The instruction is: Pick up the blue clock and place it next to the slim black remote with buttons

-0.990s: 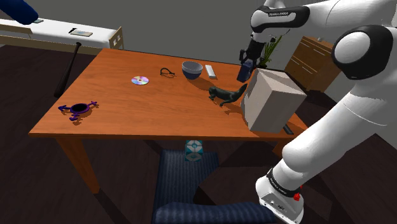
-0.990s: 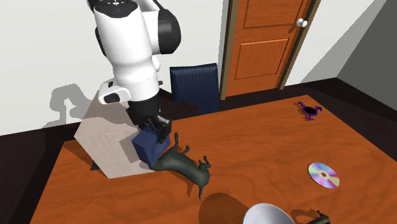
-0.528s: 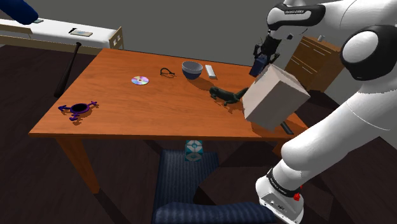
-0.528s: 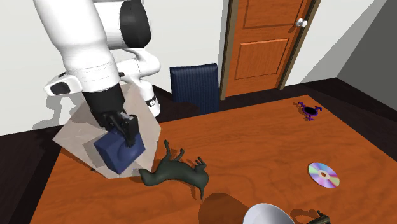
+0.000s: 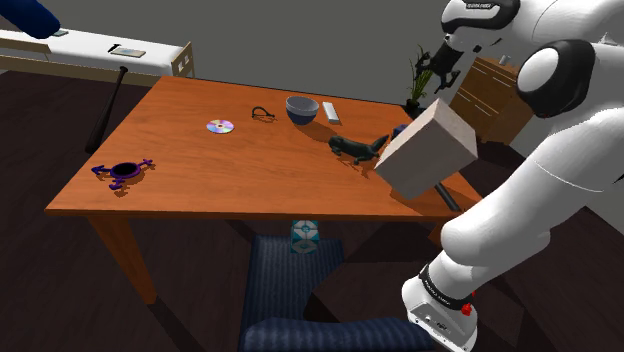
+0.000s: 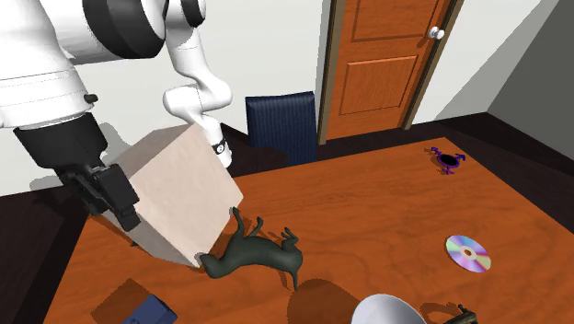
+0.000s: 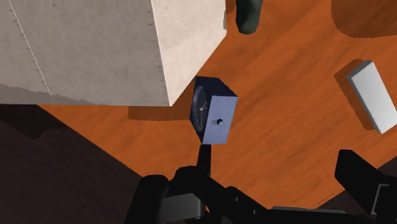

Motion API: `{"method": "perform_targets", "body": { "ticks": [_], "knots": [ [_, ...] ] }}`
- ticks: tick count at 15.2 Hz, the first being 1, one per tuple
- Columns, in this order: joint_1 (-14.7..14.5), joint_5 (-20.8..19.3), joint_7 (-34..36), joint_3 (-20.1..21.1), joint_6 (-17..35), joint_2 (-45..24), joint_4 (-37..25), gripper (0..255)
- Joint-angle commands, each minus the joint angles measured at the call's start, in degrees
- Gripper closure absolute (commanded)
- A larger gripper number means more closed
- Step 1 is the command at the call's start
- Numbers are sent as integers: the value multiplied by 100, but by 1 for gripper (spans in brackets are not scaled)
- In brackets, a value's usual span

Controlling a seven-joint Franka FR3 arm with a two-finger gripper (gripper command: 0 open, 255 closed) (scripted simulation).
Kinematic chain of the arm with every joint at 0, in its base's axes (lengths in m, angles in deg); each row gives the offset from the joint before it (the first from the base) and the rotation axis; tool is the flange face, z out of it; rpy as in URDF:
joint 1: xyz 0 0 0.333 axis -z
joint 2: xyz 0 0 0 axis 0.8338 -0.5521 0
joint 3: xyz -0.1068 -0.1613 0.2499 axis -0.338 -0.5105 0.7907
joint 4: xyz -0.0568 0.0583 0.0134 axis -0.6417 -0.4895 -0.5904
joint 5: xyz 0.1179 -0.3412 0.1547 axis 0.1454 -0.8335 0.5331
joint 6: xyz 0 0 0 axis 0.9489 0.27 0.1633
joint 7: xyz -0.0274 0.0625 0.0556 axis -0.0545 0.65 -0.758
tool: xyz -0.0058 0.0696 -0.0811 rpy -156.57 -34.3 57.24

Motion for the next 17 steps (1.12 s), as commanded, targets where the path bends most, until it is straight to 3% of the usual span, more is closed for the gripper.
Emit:
{"method": "perform_targets", "body": {
  "ticks": [1,9,16,17],
  "knots": [
    [197,601,-400,-176,-1390,-645,-1246,0],
    [165,596,-417,-100,-803,-627,-649,0],
    [165,597,-417,-100,-804,-628,-652,0],
    [165,597,-417,-100,-804,-628,-652,255]
  ]
}}
